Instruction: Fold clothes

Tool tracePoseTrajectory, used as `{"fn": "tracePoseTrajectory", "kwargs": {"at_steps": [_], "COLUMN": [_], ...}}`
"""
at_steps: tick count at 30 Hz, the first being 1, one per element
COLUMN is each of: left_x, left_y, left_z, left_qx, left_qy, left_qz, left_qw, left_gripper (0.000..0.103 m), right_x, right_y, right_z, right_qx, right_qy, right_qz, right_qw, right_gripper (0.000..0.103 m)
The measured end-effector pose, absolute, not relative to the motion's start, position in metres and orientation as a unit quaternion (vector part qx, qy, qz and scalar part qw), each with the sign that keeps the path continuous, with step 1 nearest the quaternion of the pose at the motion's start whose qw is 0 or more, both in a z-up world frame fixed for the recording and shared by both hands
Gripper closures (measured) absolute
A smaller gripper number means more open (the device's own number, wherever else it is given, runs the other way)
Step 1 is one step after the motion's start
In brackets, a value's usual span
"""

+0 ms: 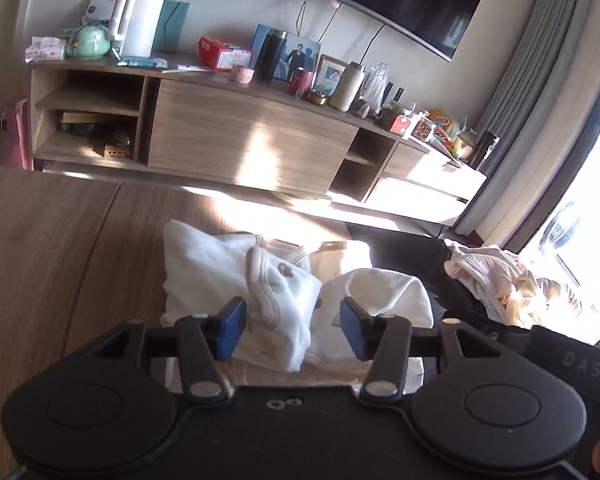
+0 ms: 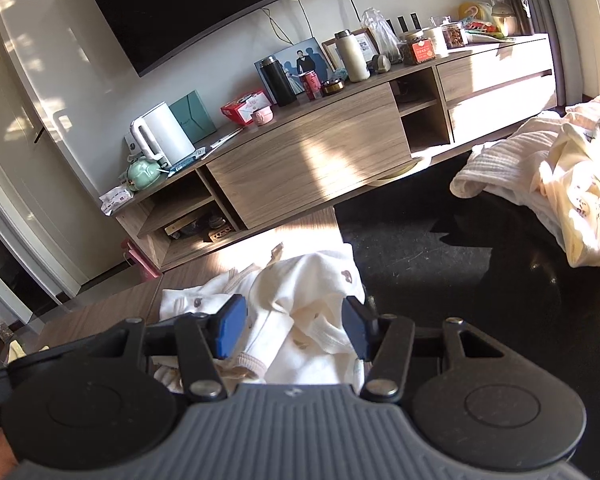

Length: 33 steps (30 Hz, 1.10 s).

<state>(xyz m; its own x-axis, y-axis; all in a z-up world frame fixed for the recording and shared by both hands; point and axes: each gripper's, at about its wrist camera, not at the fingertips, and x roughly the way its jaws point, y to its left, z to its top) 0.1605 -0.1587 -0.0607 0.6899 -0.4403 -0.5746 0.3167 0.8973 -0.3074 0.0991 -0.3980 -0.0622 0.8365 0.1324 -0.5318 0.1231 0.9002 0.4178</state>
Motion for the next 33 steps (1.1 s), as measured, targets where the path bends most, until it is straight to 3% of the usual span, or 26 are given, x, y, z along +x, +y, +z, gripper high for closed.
{"fn": "tracePoseTrajectory", "kwargs": {"at_steps": [7,9,11,16,25,33], "left_x": [0.174,0.195,0.212,0.249,0.153,0.076], "left_y": [-0.138,-0.133,-0.132,-0.124,-0.111,-0.138], "left_z": [-0.056,-0.058,-0.059,-0.067,-0.074,-0.093], "left_qx": [-0.078,-0.078,-0.081,-0.111,-0.056,-0.037], "left_qy": [0.337,0.347,0.357,0.395,0.421,0.421], "left_qz": [-0.173,-0.167,-0.168,-0.193,-0.278,-0.215], "left_qw": [0.922,0.92,0.915,0.891,0.862,0.881], "left_gripper": [0.044,0.044,0.044,0.044,0.044,0.044], "right_x": [0.103,0.111,0.124,0.171,0.08,0.008], "right_y": [-0.405,-0.412,-0.422,-0.45,-0.431,-0.367], "right_z": [-0.063,-0.062,-0.063,-0.075,-0.075,-0.078], "right_qx": [0.195,0.185,0.186,0.213,0.076,-0.056], "right_qy": [0.288,0.289,0.288,0.339,0.393,0.357], "right_qz": [0.009,0.013,0.017,0.06,0.164,0.175], "right_qw": [0.938,0.939,0.939,0.915,0.902,0.916], "right_gripper": [0.046,0.041,0.022,0.02,0.02,0.02]}}
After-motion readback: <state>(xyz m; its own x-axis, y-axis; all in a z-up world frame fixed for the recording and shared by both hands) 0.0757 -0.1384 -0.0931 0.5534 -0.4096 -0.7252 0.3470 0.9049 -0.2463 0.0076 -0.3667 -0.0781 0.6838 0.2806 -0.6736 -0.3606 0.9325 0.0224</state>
